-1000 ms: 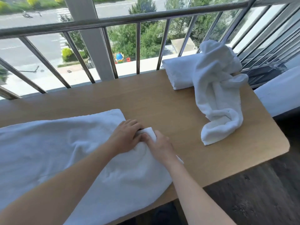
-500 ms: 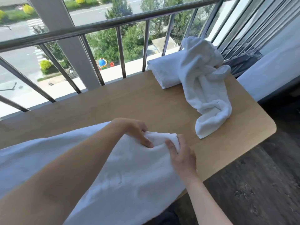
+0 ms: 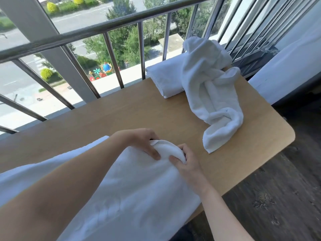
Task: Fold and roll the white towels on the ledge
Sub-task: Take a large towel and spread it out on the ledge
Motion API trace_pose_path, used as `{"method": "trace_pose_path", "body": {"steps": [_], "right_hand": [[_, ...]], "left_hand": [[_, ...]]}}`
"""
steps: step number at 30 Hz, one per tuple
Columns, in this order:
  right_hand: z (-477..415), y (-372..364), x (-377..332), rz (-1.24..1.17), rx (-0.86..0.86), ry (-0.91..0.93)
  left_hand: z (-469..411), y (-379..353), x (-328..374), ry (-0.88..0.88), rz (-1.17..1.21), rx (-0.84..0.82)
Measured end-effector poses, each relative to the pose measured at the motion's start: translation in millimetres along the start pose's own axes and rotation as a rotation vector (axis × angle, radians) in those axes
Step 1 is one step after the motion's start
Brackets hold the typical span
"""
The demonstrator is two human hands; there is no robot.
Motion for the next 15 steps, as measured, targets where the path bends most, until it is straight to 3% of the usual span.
{"method": "trace_pose_path", "body": {"steps": [4, 8, 12, 13, 15], "right_hand": [[-10.8, -0.2, 5.6, 0.046, 0.034, -0.036], [-17.4, 3.8, 5.2, 0.283, 0.118, 0.021], [-25.0, 12.1, 12.8, 0.561, 0.225, -0.016], [-27.8, 14.6, 17.1, 0.633, 0.225, -0.082], [-29.9, 18.2, 26.0, 0.741, 0.226, -0.157]], "left_hand": [[-6.4, 15.5, 8.9, -0.141, -0.134, 0.144], [-8.1, 41.1, 20.1, -0.105, -0.267, 0.201], [-2.1, 68.1, 28.2, -0.352, -0.338, 0.744], [-1.7, 72.0, 20.5, -0.303, -0.293, 0.837], [-4.0, 69.2, -1.5, -0.081, -0.129, 0.858]]}}
Point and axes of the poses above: each hand's wrist, its own z-axis away from the middle knuckle, its own y-axis out of the back of the hand, x = y × z, the point moved 3 cm from there along -z, towards the middle knuckle, and after that the axes turned 1 degree about y, right-handed, at the moved point
